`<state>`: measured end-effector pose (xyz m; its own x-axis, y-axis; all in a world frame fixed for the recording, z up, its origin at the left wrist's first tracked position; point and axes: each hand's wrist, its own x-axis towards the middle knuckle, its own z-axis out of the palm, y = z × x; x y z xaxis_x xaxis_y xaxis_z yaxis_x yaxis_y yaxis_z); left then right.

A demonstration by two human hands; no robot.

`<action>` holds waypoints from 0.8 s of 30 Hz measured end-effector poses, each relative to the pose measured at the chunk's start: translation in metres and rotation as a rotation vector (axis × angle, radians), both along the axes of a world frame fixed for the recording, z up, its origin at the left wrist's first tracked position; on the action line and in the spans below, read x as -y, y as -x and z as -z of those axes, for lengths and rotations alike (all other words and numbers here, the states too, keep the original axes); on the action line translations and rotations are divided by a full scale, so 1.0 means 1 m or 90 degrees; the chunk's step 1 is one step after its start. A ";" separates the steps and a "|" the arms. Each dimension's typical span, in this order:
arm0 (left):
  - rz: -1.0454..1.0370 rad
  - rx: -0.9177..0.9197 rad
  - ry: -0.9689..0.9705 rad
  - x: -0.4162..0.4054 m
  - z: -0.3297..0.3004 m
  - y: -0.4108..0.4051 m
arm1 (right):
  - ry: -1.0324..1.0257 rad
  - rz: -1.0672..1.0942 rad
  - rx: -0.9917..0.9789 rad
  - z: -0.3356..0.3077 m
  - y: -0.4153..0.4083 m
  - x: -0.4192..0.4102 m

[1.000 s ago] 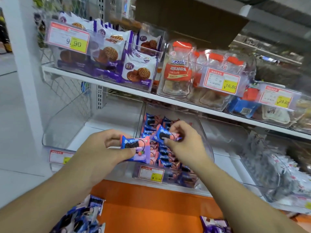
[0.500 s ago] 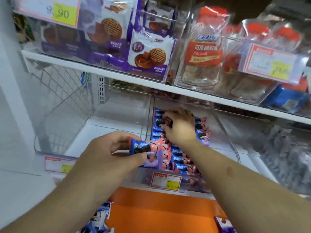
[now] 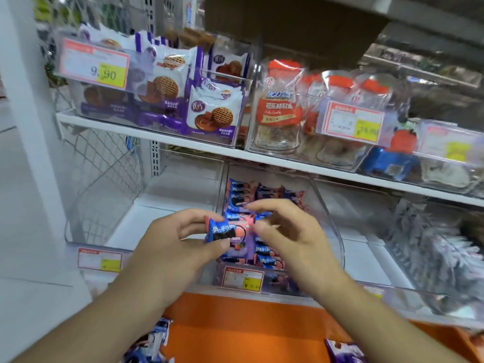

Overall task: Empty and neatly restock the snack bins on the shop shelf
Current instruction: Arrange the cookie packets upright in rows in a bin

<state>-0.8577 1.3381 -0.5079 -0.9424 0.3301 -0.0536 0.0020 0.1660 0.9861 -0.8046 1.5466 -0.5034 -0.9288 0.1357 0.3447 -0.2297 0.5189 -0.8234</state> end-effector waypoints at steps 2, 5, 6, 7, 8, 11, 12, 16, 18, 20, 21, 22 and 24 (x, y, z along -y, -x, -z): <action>0.020 -0.021 0.007 -0.003 -0.002 -0.004 | -0.011 -0.028 0.023 0.000 -0.012 0.008; 0.038 -0.047 0.038 -0.005 -0.003 -0.009 | -0.050 0.004 0.065 0.009 -0.012 0.011; 0.041 -0.058 0.039 -0.006 -0.001 -0.008 | -0.048 0.016 0.072 0.011 -0.012 0.009; 0.039 -0.088 0.050 -0.007 0.003 -0.007 | -0.048 0.031 0.073 0.012 -0.010 0.008; 0.032 -0.148 0.088 -0.007 0.007 -0.005 | -0.049 0.048 0.074 0.013 -0.007 0.005; 0.079 -0.338 0.311 -0.005 0.014 -0.002 | -0.068 0.101 0.073 0.019 0.012 -0.011; 0.115 -0.343 0.362 -0.005 0.019 0.000 | -0.090 0.119 0.074 0.023 0.022 -0.017; 0.184 -0.363 0.446 -0.009 0.054 0.019 | -0.175 0.152 0.088 0.040 0.069 -0.036; 0.169 -0.384 0.438 -0.009 0.069 0.030 | -0.205 0.144 0.074 0.049 0.090 -0.039; 0.155 -0.414 0.442 -0.008 0.075 0.034 | -0.250 0.129 0.060 0.059 0.109 -0.043; 0.153 -0.426 0.440 -0.008 0.076 0.034 | -0.286 0.130 0.047 0.065 0.117 -0.046; 0.150 -0.433 0.436 -0.008 0.075 0.033 | -0.324 0.141 0.022 0.071 0.124 -0.049; 0.142 -0.442 0.427 -0.007 0.077 0.033 | -0.394 0.185 -0.023 0.080 0.134 -0.055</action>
<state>-0.8910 1.3448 -0.5853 -0.7556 0.6069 0.2464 0.6429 0.6149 0.4568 -0.9384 1.6011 -0.5835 -0.8712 0.1459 0.4687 -0.0317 0.9361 -0.3503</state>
